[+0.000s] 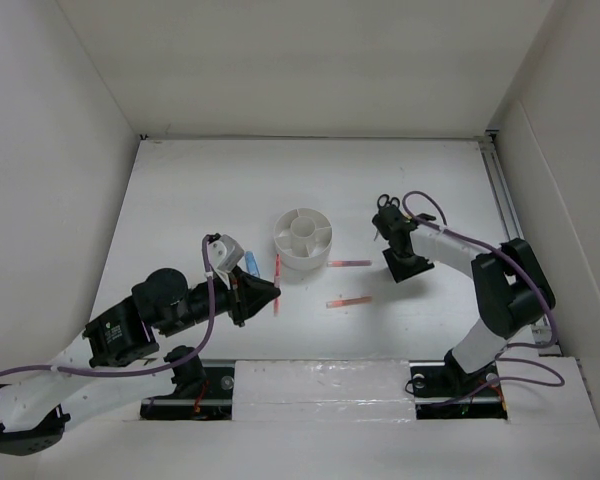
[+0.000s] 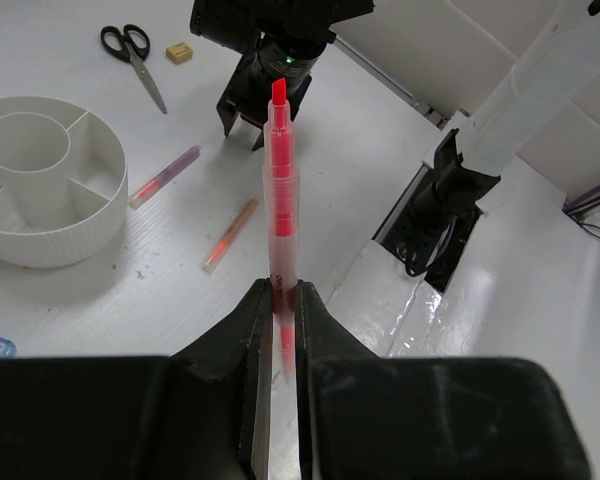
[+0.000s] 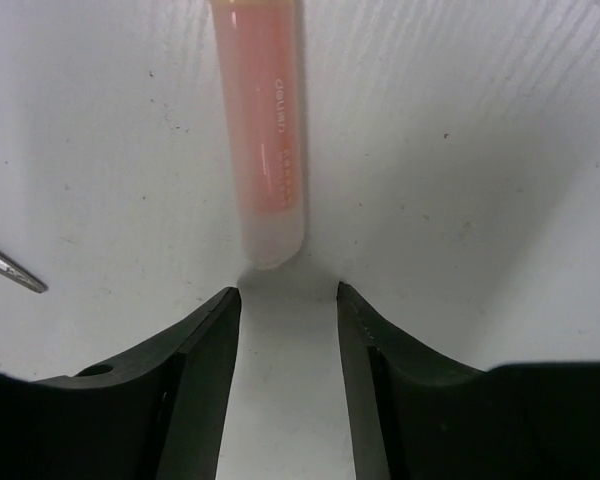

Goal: Sort the stationery into containers
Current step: Close the pen cap on the pen.

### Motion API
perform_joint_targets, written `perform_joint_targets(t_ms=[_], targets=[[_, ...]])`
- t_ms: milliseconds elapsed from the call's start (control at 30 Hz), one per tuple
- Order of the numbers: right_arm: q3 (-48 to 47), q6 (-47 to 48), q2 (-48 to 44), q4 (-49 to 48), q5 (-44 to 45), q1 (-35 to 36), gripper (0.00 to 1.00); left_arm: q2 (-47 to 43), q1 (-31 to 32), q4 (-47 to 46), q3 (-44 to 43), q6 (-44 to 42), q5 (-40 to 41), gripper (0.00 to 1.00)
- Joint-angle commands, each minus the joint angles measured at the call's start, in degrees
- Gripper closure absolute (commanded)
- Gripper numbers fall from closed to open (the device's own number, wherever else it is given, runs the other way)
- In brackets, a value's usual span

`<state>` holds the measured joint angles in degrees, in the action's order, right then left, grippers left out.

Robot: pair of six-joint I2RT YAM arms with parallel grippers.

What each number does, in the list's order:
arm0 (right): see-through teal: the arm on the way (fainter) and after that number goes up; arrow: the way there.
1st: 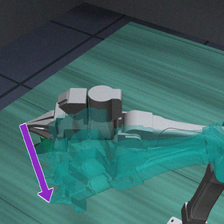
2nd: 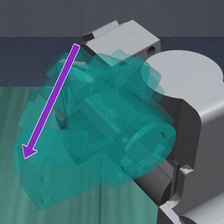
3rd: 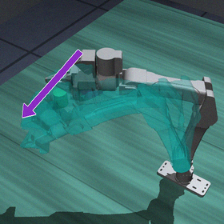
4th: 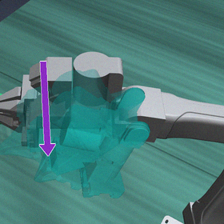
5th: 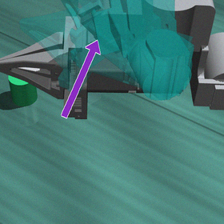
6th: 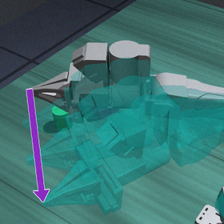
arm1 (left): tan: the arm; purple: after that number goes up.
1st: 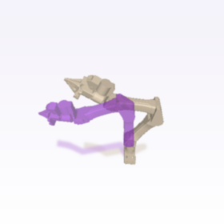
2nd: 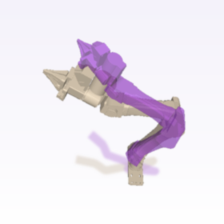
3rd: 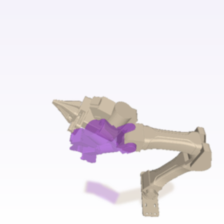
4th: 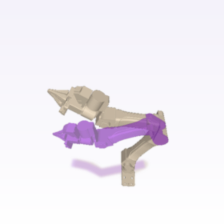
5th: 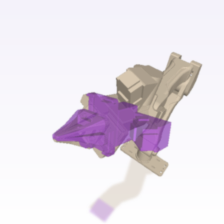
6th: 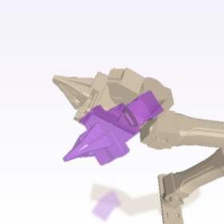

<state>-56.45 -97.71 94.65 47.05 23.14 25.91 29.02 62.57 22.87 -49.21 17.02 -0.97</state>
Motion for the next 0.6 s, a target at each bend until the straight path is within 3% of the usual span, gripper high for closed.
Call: perform_joint_targets(t_ms=[0,233,567], targets=[[-1.56,3.57,1.24,-4.50,1.65,0.80,0.50,-0.54,0.19,-2.75,-0.01,-0.05,0.53,1.00],[-4.63,10.96,3.35,-6.97,2.26,8.08,0.42,-0.54,0.19,-2.22,-0.01,0.47,0.53,1.00],[-2.79,10.26,-0.34,-6.37,6.57,14.69,0.40,1.75,0.19,-2.22,-0.01,0.47,0.53,1.00]])
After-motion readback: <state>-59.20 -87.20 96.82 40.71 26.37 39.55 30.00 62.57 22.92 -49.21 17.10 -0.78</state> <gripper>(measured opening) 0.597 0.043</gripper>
